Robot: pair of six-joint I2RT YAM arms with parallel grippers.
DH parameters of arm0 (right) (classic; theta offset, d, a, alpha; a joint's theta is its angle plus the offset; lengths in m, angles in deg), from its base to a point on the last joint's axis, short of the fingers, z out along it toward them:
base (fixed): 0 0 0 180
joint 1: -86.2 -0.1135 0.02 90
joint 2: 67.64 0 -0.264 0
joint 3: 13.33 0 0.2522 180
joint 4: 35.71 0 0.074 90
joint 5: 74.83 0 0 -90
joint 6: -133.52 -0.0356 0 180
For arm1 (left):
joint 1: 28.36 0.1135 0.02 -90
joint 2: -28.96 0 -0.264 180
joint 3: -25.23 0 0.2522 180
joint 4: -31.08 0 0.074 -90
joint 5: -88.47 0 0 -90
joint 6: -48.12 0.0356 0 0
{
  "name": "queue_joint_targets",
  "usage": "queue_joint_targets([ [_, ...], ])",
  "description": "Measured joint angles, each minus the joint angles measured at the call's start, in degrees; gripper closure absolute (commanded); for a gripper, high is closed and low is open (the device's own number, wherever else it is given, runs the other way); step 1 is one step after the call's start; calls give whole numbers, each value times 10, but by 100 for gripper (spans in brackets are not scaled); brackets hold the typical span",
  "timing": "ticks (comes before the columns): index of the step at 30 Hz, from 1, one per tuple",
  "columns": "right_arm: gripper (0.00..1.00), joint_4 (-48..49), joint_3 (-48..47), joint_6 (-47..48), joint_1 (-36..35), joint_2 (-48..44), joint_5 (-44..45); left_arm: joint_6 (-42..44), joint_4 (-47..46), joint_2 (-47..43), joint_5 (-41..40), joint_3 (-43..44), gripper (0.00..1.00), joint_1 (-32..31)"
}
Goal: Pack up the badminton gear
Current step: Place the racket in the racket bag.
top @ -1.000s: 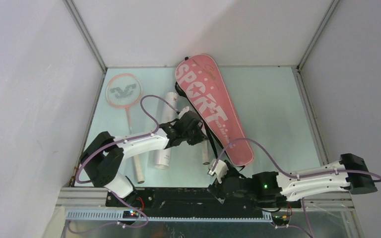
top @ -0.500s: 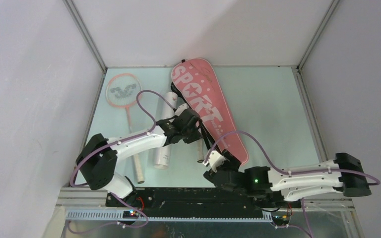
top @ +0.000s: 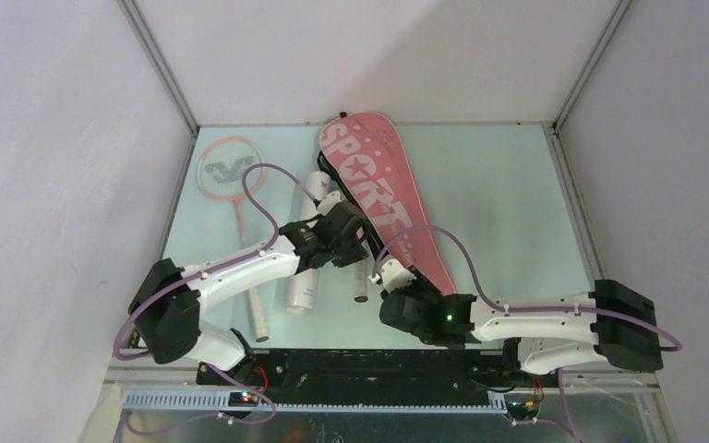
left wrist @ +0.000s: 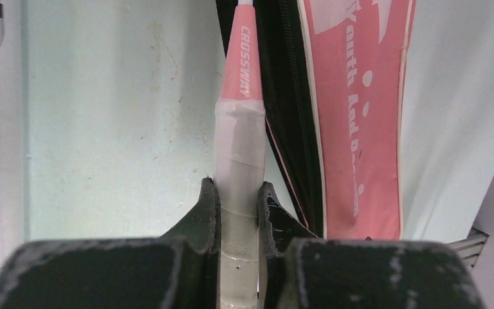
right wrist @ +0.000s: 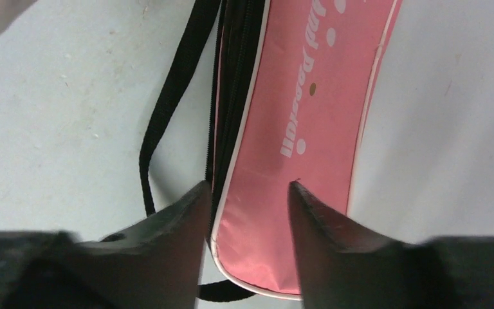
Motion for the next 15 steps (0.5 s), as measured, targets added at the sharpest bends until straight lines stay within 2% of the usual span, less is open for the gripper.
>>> queue_joint_targets([
  [1,78,-1,-5,-1,2,8,3,1,3,-2,-2,0,100,0],
  [3,93,-3,-14,-5,2,22,5,4,9,-5,-6,0,100,0],
  [4,97,-5,-21,-10,1,30,8,4,12,-7,-9,0,100,0],
  [5,97,-7,-26,-15,0,37,10,4,16,-8,-10,2,100,1],
  [7,82,-11,-37,-25,-2,48,16,4,21,-8,-10,8,100,2],
  [8,59,-14,-40,-31,-2,52,18,4,23,-9,-11,11,100,3],
  [10,45,-22,-47,-45,-1,56,19,4,25,-10,-12,15,100,3],
  [15,41,-16,-50,-37,6,61,2,5,27,-12,-12,17,100,4],
])
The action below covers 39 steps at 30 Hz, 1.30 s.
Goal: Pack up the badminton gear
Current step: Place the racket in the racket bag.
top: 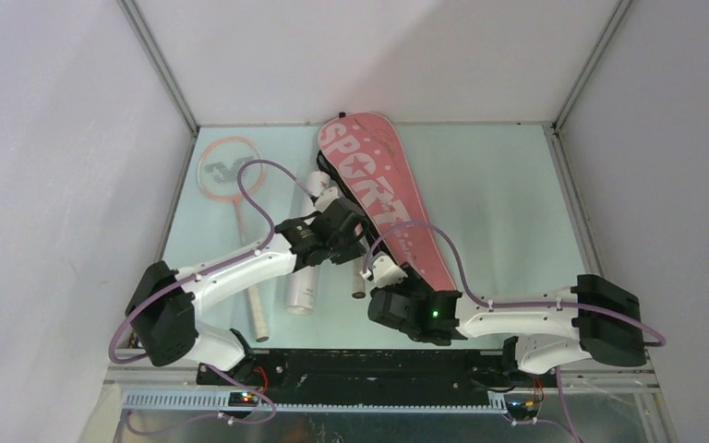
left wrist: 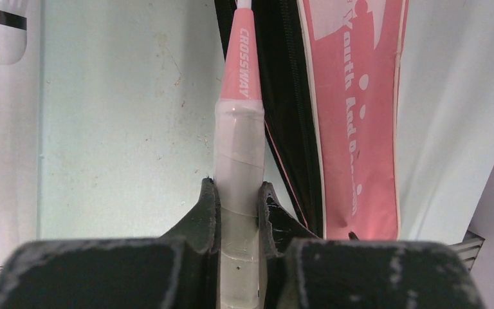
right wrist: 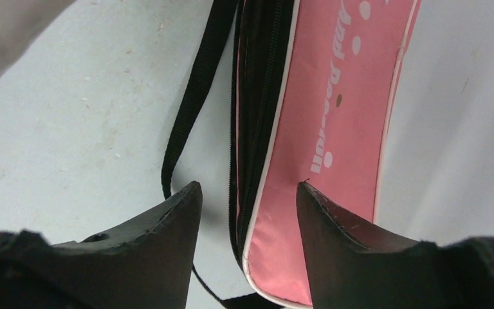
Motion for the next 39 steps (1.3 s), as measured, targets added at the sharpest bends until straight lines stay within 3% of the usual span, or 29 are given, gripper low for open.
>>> queue_joint_targets([
  [4,51,12,-1,3,26,29,-10,0,0,-2,0,0,100,0],
  [7,76,8,-1,0,45,46,-1,2,4,-7,-2,0,100,1],
  [12,100,-4,-2,-28,56,46,28,5,13,-22,-9,0,100,1],
  [19,100,-18,-1,-62,58,8,23,3,14,-25,-12,0,100,1],
  [24,100,59,39,-88,82,-133,-113,-23,-19,-26,-9,-12,100,-1],
  [30,100,189,139,-160,188,-291,-299,-56,-58,-26,0,-26,100,-9],
  [39,100,336,207,-241,236,-304,-455,-78,-79,-13,-4,-39,100,-33],
])
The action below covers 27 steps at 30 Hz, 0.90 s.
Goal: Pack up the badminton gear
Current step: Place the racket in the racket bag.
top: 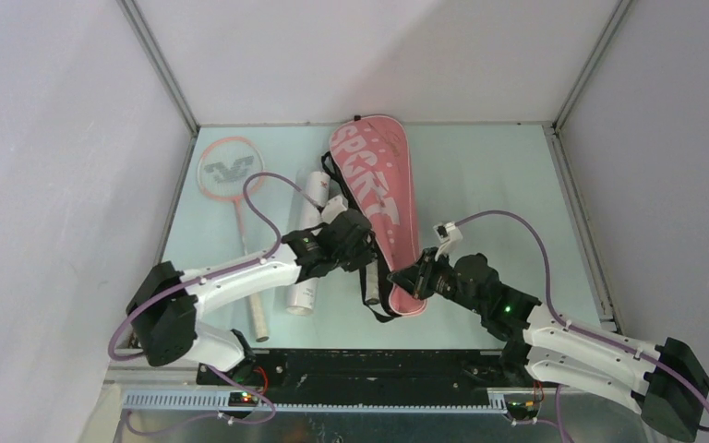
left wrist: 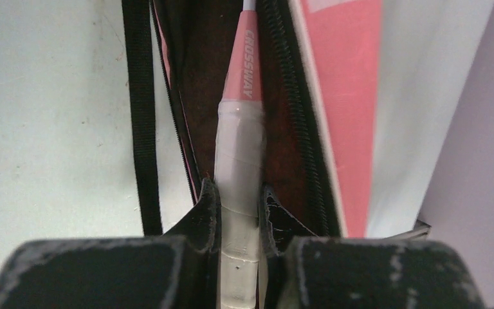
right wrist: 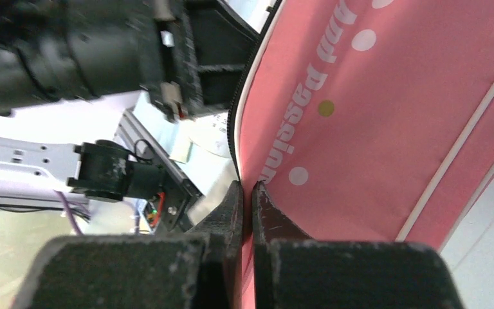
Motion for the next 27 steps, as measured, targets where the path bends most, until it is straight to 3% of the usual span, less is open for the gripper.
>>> queue_joint_targets([
  [11,100,33,18,-57,14,-15,3,-97,11,81,-62,36,100,-46],
  [18,100,99,92,-109,11,-40,13,-169,29,82,-63,49,100,-52],
  [20,100,101,99,-117,1,-44,26,-180,36,84,-61,49,91,-52],
  [21,100,99,99,-118,-7,-47,34,-185,45,86,-59,53,76,-52],
  [22,100,97,100,-118,-13,-49,41,-184,60,93,-57,66,66,-52],
  [24,100,92,101,-121,-18,-57,59,-182,86,111,-57,92,26,-52],
  [27,100,85,102,-127,-22,-81,49,-174,96,147,-97,125,13,-38],
])
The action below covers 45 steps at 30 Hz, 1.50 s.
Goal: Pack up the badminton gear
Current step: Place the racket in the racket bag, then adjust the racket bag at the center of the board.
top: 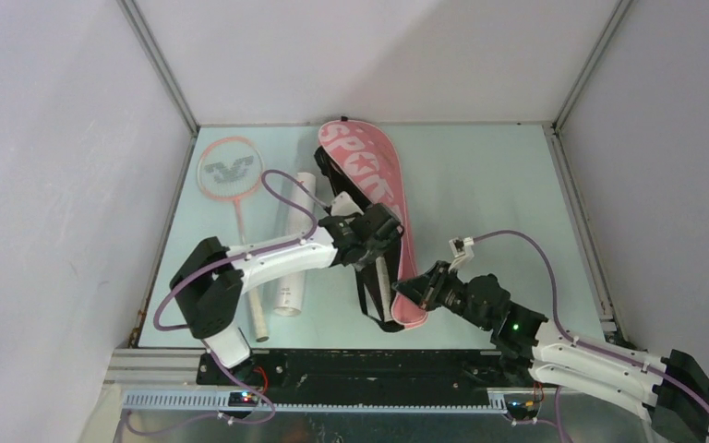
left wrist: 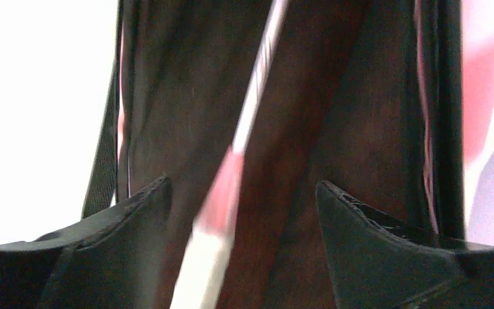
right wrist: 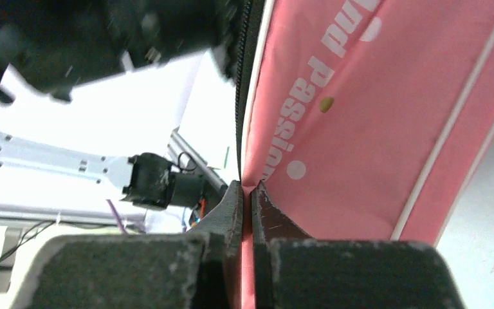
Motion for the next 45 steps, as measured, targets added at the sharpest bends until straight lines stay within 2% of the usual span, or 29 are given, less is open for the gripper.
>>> queue_joint_targets([
  [3,100,-17,0,-5,-10,-19,-21,43,0,22,-14,18,3,25],
  [5,100,-33,0,-9,-7,-29,-28,76,10,24,-16,24,1,32],
  [11,100,-69,0,-26,18,-50,-49,193,52,10,-2,29,0,32],
  [13,100,-76,0,-32,26,-54,-52,220,52,-22,9,17,0,31],
  [19,100,-97,0,-63,47,-76,-60,279,23,-180,43,-85,0,46],
  [22,100,-103,0,-83,62,-98,-61,286,-19,-249,64,-158,0,87],
  [25,100,-107,0,-104,79,-117,-63,282,-91,-275,102,-239,0,132],
  [28,100,-108,0,-122,89,-128,-65,272,-163,-244,138,-285,0,155],
  [33,100,-120,0,-142,91,-144,-65,255,-272,-137,165,-269,4,167],
  [37,100,-129,0,-149,93,-158,-64,246,-333,-56,166,-221,21,176],
  [42,100,-130,0,-150,94,-166,-60,240,-367,22,149,-169,27,183],
  [45,100,-129,0,-151,95,-171,-56,230,-392,69,150,-162,35,188],
])
